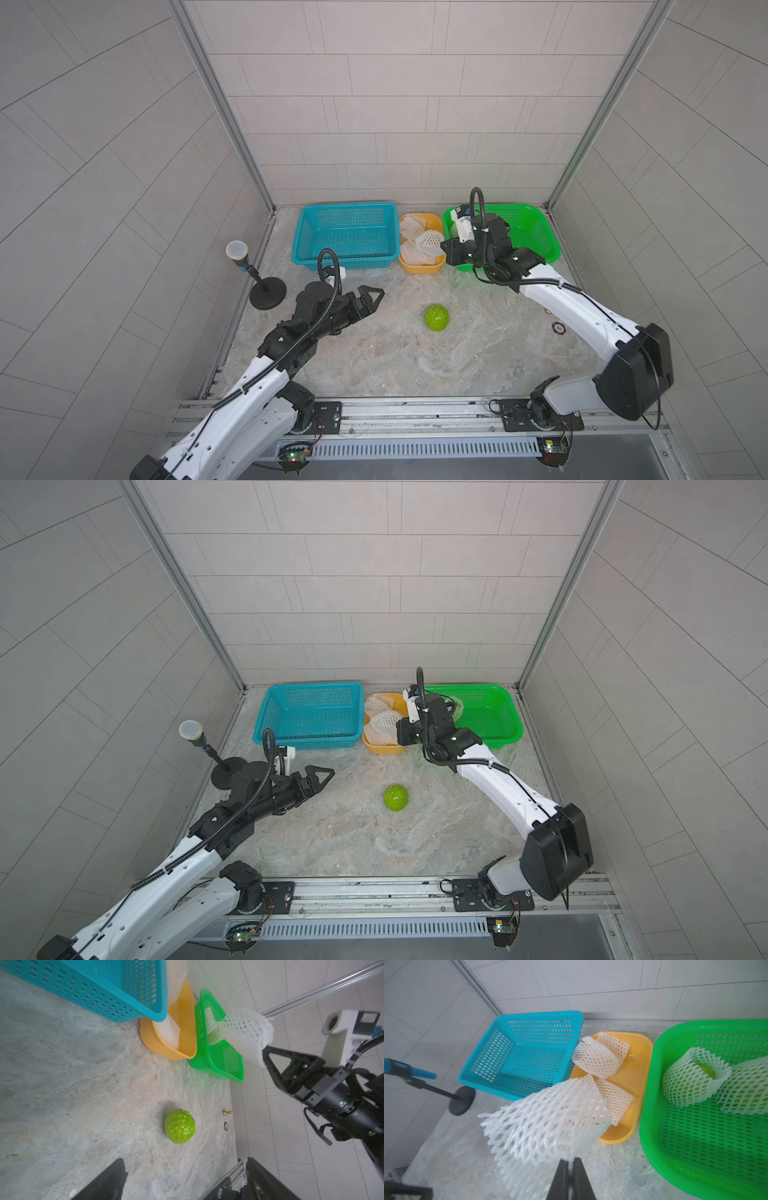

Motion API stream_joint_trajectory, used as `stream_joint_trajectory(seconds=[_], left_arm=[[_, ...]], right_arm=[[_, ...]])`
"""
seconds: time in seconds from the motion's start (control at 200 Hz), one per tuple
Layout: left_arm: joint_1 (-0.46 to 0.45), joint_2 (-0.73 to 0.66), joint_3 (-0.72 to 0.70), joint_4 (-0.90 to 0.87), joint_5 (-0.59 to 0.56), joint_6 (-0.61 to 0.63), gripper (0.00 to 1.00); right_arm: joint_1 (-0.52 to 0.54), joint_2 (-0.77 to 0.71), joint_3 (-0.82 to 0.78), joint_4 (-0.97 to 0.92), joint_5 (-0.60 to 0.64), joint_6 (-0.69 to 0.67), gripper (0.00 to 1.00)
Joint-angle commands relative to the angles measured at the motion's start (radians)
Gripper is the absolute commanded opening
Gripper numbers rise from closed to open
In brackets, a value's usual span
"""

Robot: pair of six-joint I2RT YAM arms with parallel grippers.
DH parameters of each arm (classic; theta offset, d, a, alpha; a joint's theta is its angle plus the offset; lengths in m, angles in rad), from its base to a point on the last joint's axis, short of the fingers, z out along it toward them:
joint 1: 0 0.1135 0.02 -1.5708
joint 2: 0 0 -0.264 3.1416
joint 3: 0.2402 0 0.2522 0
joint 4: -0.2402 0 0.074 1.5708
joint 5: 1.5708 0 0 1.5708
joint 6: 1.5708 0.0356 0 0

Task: Sleeve custard apples in foam nets
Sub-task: Pick up the foam net from the storage box, then open the foam net.

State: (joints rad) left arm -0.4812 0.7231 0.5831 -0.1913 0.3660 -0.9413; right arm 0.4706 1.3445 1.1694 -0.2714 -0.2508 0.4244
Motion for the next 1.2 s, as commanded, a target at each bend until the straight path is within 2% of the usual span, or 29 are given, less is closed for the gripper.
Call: stream_joint_trajectory(seconds=[0.0,0.13,0.275,0.45,0.52,0.585,0.705,0.961,1.086,1.196], left_arm=[[0.010,-0.042,0.032,0.128,0.000,0.021,0.94],[0.011,-0.062,0.024,0.225,0.005,0.024,0.95],[0.013,-0.022,0.008,0.409,0.103,-0.012,0.97],[0.013,0.075,-0.046,0.728,0.211,-0.144,0.99],[0.013,0.124,-0.054,0.847,0.254,-0.199,0.99],[0.012,0.164,-0.043,0.880,0.289,-0.228,0.99],[0.011,0.198,-0.044,0.909,0.322,-0.255,0.99],[-0.005,0.217,-0.048,1.002,0.349,-0.299,0.99],[-0.016,0.229,-0.048,1.054,0.370,-0.325,0.96],[-0.033,0.243,-0.056,1.067,0.393,-0.332,0.89]], right_arm=[[-0.002,-0.123,-0.075,0.067,-0.105,0.057,0.09],[-0.006,-0.256,-0.166,0.079,-0.202,0.103,0.09],[-0.012,-0.358,-0.266,0.152,-0.358,0.206,0.09],[-0.019,-0.390,-0.376,0.454,-0.593,0.435,0.10],[-0.019,-0.388,-0.404,0.545,-0.636,0.486,0.10],[-0.017,-0.381,-0.421,0.612,-0.671,0.513,0.09],[-0.015,-0.361,-0.444,0.745,-0.724,0.591,0.10],[0.007,-0.337,-0.458,0.754,-0.737,0.597,0.10],[0.007,-0.335,-0.459,0.739,-0.716,0.588,0.10],[0.005,-0.328,-0.459,0.736,-0.693,0.592,0.10]])
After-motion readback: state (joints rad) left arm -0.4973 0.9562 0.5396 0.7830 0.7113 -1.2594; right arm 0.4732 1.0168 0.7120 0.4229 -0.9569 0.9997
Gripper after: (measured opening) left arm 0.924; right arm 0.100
